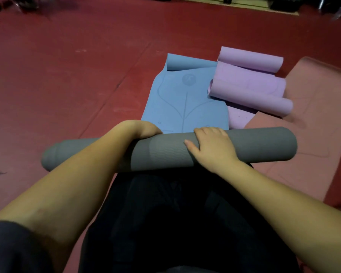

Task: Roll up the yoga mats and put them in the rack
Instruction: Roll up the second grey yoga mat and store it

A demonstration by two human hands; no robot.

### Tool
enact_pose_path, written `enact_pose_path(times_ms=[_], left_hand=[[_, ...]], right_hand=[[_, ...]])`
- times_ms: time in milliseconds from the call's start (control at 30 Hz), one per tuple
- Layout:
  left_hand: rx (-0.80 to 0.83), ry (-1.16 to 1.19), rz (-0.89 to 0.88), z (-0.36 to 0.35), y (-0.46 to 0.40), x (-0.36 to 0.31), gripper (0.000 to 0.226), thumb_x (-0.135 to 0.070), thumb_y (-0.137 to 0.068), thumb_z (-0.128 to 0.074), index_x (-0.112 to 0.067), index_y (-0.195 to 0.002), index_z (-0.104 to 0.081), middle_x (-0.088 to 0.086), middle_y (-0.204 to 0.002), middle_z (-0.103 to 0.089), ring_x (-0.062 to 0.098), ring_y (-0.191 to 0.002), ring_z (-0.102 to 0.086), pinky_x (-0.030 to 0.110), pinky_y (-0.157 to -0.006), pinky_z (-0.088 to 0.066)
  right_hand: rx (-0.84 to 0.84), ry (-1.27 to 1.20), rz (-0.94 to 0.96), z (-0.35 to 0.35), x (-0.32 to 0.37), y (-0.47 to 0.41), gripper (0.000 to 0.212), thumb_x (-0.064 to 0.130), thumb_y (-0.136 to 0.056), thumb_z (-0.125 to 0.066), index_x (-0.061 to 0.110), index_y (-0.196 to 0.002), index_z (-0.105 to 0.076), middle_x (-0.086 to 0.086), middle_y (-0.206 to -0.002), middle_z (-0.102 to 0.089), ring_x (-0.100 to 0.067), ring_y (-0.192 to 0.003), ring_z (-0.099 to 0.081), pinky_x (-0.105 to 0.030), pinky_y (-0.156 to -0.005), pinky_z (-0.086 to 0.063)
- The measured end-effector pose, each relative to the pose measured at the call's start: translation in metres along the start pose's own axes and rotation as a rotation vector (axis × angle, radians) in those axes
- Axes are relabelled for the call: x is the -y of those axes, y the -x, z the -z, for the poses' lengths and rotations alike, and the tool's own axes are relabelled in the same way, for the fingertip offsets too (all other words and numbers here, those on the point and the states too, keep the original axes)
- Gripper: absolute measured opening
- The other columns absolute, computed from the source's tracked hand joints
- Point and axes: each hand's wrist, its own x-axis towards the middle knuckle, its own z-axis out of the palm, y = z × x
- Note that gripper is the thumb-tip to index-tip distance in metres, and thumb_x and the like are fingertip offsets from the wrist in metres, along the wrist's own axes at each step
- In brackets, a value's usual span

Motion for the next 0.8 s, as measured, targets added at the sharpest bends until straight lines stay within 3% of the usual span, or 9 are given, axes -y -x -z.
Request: enact_pose_path(times_ms=[100,233,267,333,400,567,667,800], left_hand=[[-0.022,-0.018,-0.015,-0.001,-0.002,-0.004,0.035,-0.04,-0.098,-0.052,-0.013,-0.115,-0.068,0.009,-0.128,-0.064,0.027,-0.112,-0.061,0.041,-0.1,-0.045],[-0.196,-0.201,0.003,-0.002,-0.001,-0.004,0.05,-0.043,-0.103,-0.044,-0.008,-0.136,-0.056,0.013,-0.149,-0.047,0.03,-0.133,-0.046,0.037,-0.103,-0.035],[-0.266,-0.241,0.011,-0.002,-0.003,-0.002,0.05,-0.044,-0.103,-0.041,-0.008,-0.133,-0.058,0.015,-0.146,-0.05,0.033,-0.129,-0.049,0.04,-0.102,-0.037],[-0.457,-0.306,-0.013,-0.004,-0.006,0.004,0.04,-0.04,-0.101,-0.037,-0.011,-0.099,-0.064,0.017,-0.122,-0.063,0.035,-0.101,-0.057,0.039,-0.082,-0.043],[-0.637,-0.298,-0.046,-0.009,-0.006,0.009,0.037,-0.032,-0.098,-0.035,-0.011,-0.075,-0.054,0.014,-0.098,-0.065,0.032,-0.079,-0.052,0.034,-0.068,-0.037],[-0.959,-0.321,-0.179,-0.044,0.005,0.023,0.039,-0.036,-0.099,-0.039,-0.011,-0.075,-0.055,0.016,-0.086,-0.065,0.036,-0.078,-0.056,0.038,-0.067,-0.036],[-0.999,-0.465,-0.235,-0.065,0.01,0.036,0.051,-0.048,-0.1,-0.033,-0.011,-0.082,-0.063,0.012,-0.086,-0.067,0.035,-0.086,-0.061,0.042,-0.08,-0.039],[-0.898,-0.468,-0.194,-0.055,0.01,0.032,0.053,-0.049,-0.102,-0.03,-0.011,-0.091,-0.065,0.009,-0.095,-0.066,0.031,-0.095,-0.059,0.043,-0.085,-0.037]], right_hand=[[-0.036,-0.014,-0.052,-0.002,0.001,-0.004,0.071,0.065,-0.088,-0.017,0.016,-0.106,-0.065,-0.005,-0.098,-0.067,-0.03,-0.099,-0.058,-0.04,-0.09,-0.038],[-0.027,-0.012,-0.068,-0.001,0.002,-0.013,0.073,0.066,-0.085,-0.014,0.018,-0.102,-0.066,-0.004,-0.095,-0.066,-0.029,-0.096,-0.059,-0.039,-0.086,-0.038],[-0.025,-0.008,-0.065,-0.001,0.001,-0.015,0.074,0.066,-0.084,-0.013,0.018,-0.101,-0.066,-0.004,-0.094,-0.066,-0.029,-0.096,-0.058,-0.039,-0.085,-0.038],[-0.022,-0.001,-0.06,0.0,0.001,-0.019,0.073,0.066,-0.084,-0.012,0.018,-0.096,-0.066,-0.004,-0.093,-0.066,-0.029,-0.095,-0.058,-0.038,-0.082,-0.037],[-0.012,-0.003,-0.055,0.0,0.0,-0.022,0.068,0.065,-0.086,-0.015,0.017,-0.092,-0.065,-0.004,-0.092,-0.065,-0.029,-0.094,-0.058,-0.038,-0.08,-0.036],[0.011,-0.039,-0.059,0.001,-0.006,-0.031,0.051,0.06,-0.095,-0.032,0.018,-0.078,-0.056,-0.006,-0.089,-0.066,-0.032,-0.091,-0.06,-0.036,-0.071,-0.03],[0.079,-0.051,-0.076,0.002,-0.007,-0.042,0.053,0.062,-0.095,-0.029,0.02,-0.081,-0.058,-0.007,-0.095,-0.068,-0.032,-0.094,-0.061,-0.035,-0.071,-0.033],[0.167,-0.088,-0.117,0.004,-0.005,-0.052,0.062,0.064,-0.095,-0.025,0.02,-0.099,-0.068,-0.008,-0.107,-0.068,-0.031,-0.102,-0.06,-0.035,-0.077,-0.039]])
